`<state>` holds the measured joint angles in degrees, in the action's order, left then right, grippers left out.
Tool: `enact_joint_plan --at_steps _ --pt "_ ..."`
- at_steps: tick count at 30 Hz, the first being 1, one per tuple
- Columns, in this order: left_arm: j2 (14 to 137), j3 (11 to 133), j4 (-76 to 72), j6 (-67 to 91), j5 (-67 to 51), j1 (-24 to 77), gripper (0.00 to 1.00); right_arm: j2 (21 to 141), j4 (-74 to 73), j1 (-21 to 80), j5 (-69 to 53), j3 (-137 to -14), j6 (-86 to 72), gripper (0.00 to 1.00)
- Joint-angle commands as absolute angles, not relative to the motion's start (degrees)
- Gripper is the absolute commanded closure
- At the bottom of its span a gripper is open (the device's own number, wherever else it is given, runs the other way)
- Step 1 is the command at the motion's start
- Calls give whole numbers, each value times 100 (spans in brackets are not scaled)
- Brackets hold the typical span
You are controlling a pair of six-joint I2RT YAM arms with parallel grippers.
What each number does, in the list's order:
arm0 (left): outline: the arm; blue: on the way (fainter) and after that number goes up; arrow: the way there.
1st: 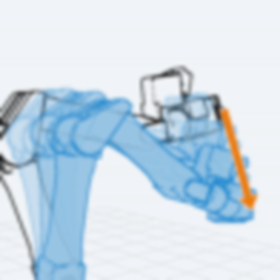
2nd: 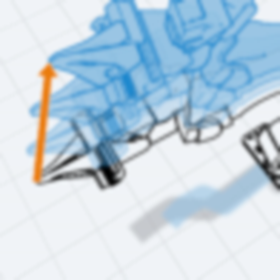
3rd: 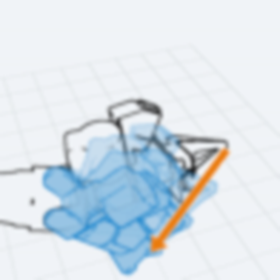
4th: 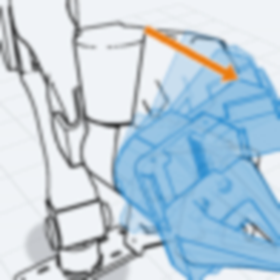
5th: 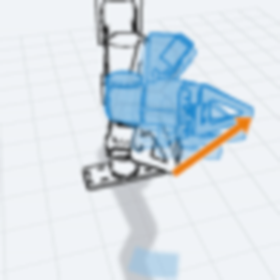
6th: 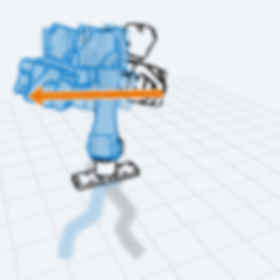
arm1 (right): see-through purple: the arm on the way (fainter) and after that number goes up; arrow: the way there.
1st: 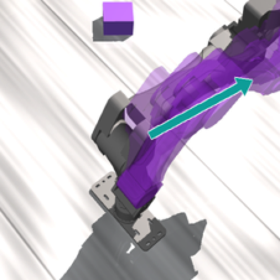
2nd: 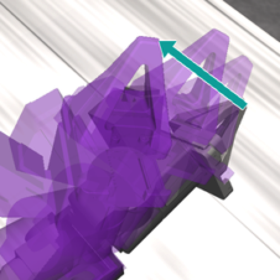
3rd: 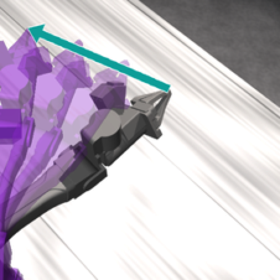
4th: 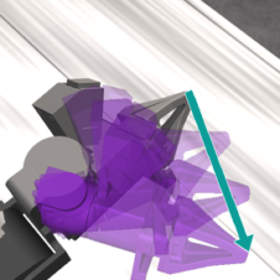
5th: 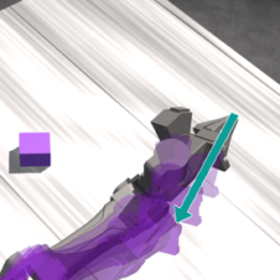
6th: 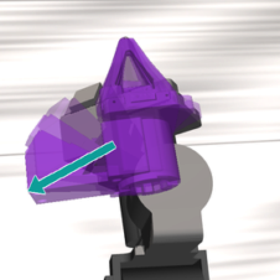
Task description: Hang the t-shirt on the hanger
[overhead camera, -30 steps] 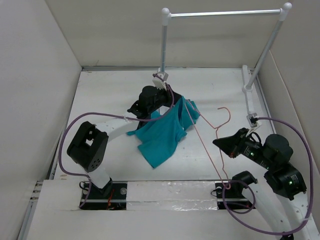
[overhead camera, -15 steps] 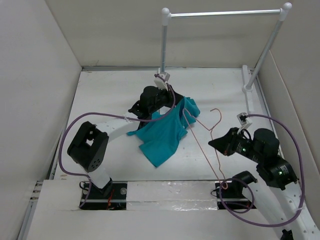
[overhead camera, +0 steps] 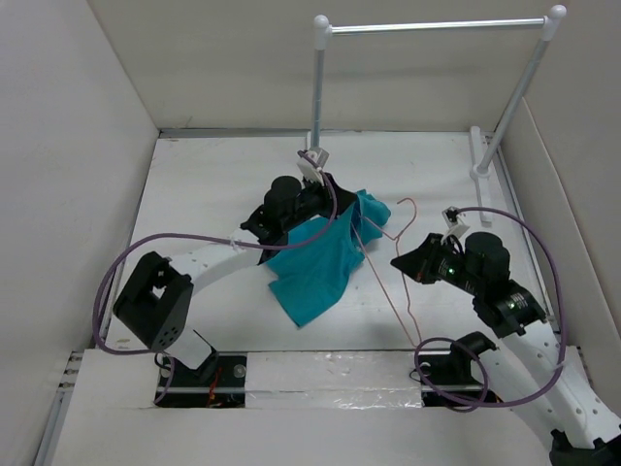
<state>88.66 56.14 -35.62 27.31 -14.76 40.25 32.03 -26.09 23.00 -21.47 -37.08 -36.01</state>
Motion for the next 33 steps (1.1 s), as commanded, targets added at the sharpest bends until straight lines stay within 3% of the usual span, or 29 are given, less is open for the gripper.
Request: enact_joint_plan --at_steps 1,8,15,24,33 --pt "8219 5520 -3788 2646 -1424 4131 100 3200 -1916 2504 -1322 -3779 -3727 100" --pt "7357 5204 -3568 2496 -1125 4184 100 3067 -2083 2829 -598 -4113 -3709 100" --pt "6961 5642 -2806 1952 -204 5044 100 3419 -1512 3304 -194 -4710 -3613 100" --pt "6443 5757 -2575 1898 536 5045 100 3647 -1661 3595 334 -5765 -3287 100" --pt "6556 6283 -2541 1627 114 5905 100 4481 146 3762 475 -5178 -3015 100"
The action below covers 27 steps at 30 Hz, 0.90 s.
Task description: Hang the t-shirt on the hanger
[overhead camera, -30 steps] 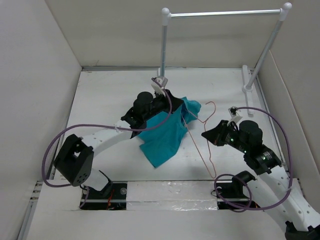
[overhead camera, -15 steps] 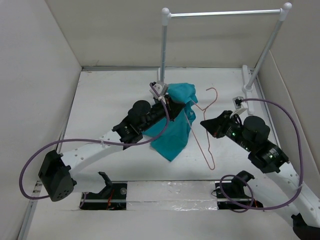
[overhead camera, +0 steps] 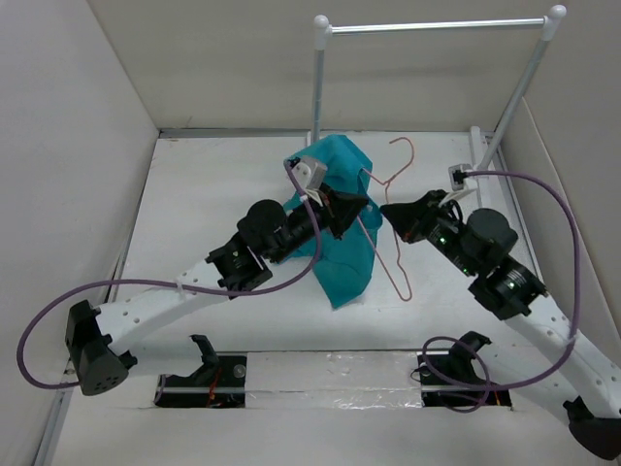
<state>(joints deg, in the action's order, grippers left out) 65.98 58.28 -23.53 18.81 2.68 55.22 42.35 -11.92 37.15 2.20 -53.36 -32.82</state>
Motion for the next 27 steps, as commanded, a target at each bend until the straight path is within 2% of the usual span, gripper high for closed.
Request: enact_joint_plan --at_steps 1,7,12,14,18,19,20,23,25,27 --pt "6557 6336 -2497 1600 114 6098 100 4561 463 3814 536 -5090 -2997 100" --pt "6180 6407 -2110 1538 413 6372 100 4686 1027 4052 466 -5151 -2620 100" --pt "5977 6284 -2022 1652 659 6372 100 4535 1722 4245 -254 -4668 -2602 100" --pt "5950 6206 -2013 1775 694 6372 100 4352 2054 4350 -37 -4492 -2593 100" --pt "5653 5828 -2065 1951 1701 6372 100 3771 2470 4465 351 -4043 -2496 100" --pt "5599 5784 -2065 1951 1931 6372 96 3692 2452 4517 369 -3947 -2487 100" --pt "5573 5714 -2065 1951 2169 6372 82 3631 2513 4518 378 -3877 -2461 100" --pt "5695 6001 -1707 1881 2706 6102 62 3463 2715 4518 404 -3569 -2522 100" --pt "5879 6152 -1416 1785 2839 5934 57 3410 2821 4518 413 -3446 -2557 100" --pt "6142 6441 -1066 1758 2464 5538 61 3419 2892 4518 396 -3349 -2593 100"
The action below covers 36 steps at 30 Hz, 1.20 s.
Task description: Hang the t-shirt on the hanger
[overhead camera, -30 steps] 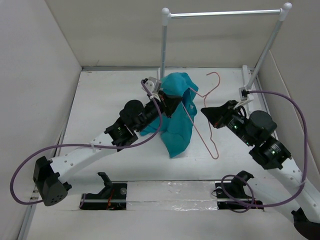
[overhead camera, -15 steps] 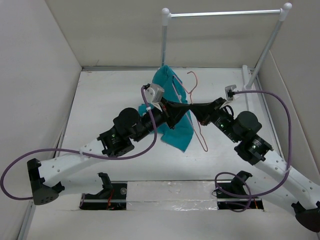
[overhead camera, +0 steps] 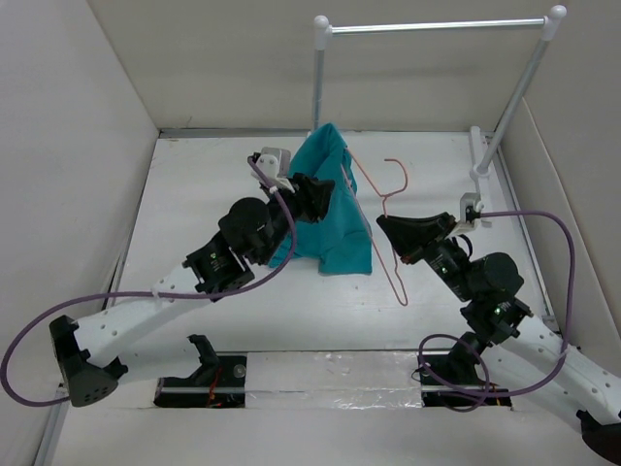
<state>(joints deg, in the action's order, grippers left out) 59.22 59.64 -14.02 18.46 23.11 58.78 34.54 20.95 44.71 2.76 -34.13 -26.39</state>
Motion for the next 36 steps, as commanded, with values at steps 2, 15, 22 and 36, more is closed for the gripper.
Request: enact_joint_plan --at_steps 2,15,22,36 --pt "6388 6713 -888 1662 2181 5362 67 3428 2892 4518 387 -3340 -2610 100" --pt "7629 7796 -500 1143 1854 5186 67 3401 2716 4518 475 -3428 -2567 100" --pt "7874 8033 -484 1064 1820 4931 76 3401 2716 4518 439 -3437 -2593 100" --pt "8262 8341 -509 976 1679 4825 92 3340 2619 4518 396 -3463 -2602 100"
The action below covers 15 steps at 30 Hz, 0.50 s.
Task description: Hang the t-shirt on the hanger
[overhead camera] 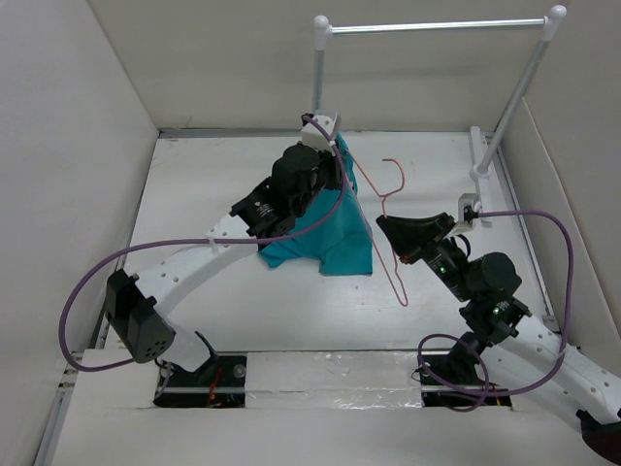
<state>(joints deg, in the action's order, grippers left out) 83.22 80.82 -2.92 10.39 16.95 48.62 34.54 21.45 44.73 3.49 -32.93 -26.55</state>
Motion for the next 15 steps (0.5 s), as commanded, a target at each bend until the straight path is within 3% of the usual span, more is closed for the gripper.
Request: enact_joint_plan --at_steps 1,2,15 --pt "8253 8341 -518 976 1679 4825 97 3340 2619 4518 396 -3463 -2602 100" --pt "8236 8332 -519 984 1687 4825 100 3349 2610 4518 404 -3463 -2602 100" --pt "7507 7630 -853 1133 1128 5221 100 3682 2926 4518 483 -3454 -2602 100"
